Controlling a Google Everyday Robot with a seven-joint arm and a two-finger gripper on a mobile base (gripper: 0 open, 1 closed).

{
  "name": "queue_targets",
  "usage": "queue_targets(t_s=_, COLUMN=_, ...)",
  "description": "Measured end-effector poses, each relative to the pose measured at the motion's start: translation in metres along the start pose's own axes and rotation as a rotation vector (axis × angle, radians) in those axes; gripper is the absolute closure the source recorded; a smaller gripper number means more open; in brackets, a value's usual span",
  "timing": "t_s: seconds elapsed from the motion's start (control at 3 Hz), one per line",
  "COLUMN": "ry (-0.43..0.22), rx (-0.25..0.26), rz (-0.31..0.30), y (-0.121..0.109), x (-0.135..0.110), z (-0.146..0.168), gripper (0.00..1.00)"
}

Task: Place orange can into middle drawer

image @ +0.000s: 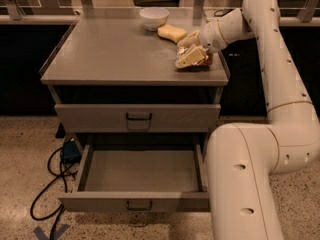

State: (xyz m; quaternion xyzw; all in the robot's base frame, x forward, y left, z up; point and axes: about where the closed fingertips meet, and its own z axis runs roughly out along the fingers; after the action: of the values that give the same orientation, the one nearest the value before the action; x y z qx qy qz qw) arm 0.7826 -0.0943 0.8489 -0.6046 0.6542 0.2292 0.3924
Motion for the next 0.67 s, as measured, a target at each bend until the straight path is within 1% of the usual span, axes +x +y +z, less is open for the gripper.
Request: queue_targets(t_s=0.67, ry=0.0, rx=0.0, rz=0.0, y=0.0, x=0.0, z=0.0, gripper=0.89)
